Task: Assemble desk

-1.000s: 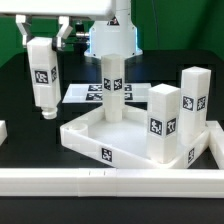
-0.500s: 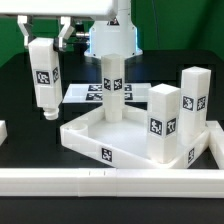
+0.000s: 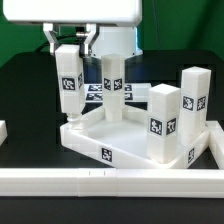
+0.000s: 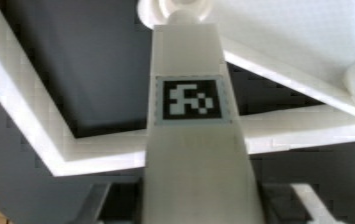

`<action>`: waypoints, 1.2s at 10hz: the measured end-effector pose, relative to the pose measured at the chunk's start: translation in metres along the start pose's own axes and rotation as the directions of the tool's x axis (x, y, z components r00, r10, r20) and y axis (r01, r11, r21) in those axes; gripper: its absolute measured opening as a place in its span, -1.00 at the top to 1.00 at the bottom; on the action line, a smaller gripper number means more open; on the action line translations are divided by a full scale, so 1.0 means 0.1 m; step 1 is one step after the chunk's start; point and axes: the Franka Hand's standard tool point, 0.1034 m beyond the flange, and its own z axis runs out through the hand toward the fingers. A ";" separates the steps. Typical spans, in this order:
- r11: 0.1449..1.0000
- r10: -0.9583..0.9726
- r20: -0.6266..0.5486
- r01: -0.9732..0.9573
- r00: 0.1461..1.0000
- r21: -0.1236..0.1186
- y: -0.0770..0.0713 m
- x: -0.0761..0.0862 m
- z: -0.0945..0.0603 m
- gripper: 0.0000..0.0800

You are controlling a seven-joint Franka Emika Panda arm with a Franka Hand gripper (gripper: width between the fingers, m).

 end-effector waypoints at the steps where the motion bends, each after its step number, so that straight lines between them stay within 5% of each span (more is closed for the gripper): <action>1: 1.000 0.000 0.002 0.000 1.000 -0.001 0.00 0.00 0.01 0.27; 12: 1.000 -0.020 0.010 0.020 1.000 -0.014 -0.04 -0.20 0.13 0.27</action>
Offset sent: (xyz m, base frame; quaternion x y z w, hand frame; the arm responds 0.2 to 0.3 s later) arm -0.0127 0.0136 -0.0055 -0.0025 0.0148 0.0123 0.9998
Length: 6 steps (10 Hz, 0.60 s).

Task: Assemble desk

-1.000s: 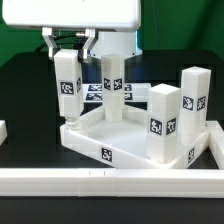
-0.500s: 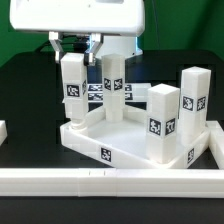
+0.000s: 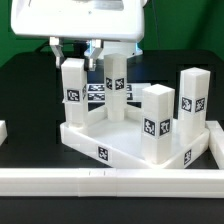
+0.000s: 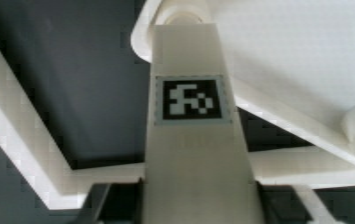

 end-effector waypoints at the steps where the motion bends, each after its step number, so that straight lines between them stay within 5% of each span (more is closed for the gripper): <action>1: 1.000 -0.006 -0.018 0.006 1.000 -0.006 0.00 0.02 0.01 0.27; 6: 0.999 -0.028 -0.090 0.025 0.996 -0.036 0.03 0.08 0.04 0.25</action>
Offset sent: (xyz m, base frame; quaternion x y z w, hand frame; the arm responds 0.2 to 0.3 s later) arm -0.0046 0.0049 -0.0163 0.0075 0.0301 -0.0116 0.9995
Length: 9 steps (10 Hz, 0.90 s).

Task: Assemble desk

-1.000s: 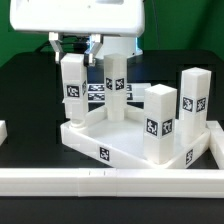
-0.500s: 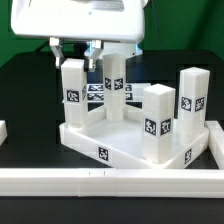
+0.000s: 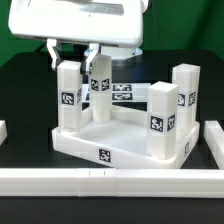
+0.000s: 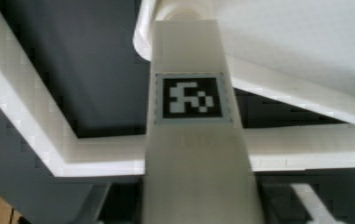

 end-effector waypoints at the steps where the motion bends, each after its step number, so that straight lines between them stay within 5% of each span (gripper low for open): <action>1: 1.000 0.000 0.001 0.000 1.000 0.000 0.00 0.00 0.00 0.25; 3: 1.000 0.000 0.001 0.000 1.000 -0.001 0.00 -0.01 0.01 -0.52; 9: 1.000 0.000 0.031 0.000 1.000 0.012 0.09 0.10 -0.06 -0.62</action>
Offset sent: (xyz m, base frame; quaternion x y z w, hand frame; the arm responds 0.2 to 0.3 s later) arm 0.0000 0.0000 0.0000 0.0000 0.0000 0.0000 1.0000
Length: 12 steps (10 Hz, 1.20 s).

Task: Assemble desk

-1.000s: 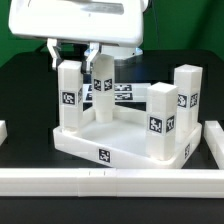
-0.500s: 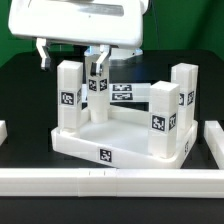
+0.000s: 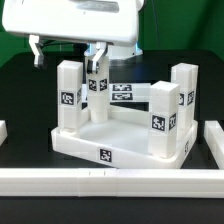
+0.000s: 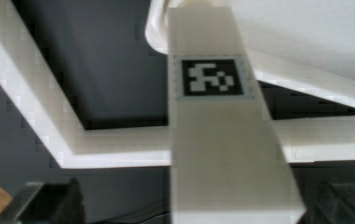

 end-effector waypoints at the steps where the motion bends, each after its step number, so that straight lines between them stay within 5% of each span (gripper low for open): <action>1: 1.000 0.006 0.009 -0.007 1.000 0.011 0.00 0.08 -0.05 -0.62; 4: 1.000 0.008 0.026 -0.009 1.000 0.013 0.00 0.08 -0.02 -0.62; 6: 0.999 0.007 0.183 -0.015 0.983 0.042 0.00 -0.04 0.06 -0.62; 12: 0.996 -0.002 0.497 -0.043 0.868 0.079 -0.02 -0.01 0.12 -0.62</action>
Offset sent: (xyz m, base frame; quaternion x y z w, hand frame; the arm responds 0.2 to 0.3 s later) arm 0.0000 0.0000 0.0000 0.0000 0.0000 0.0000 1.0000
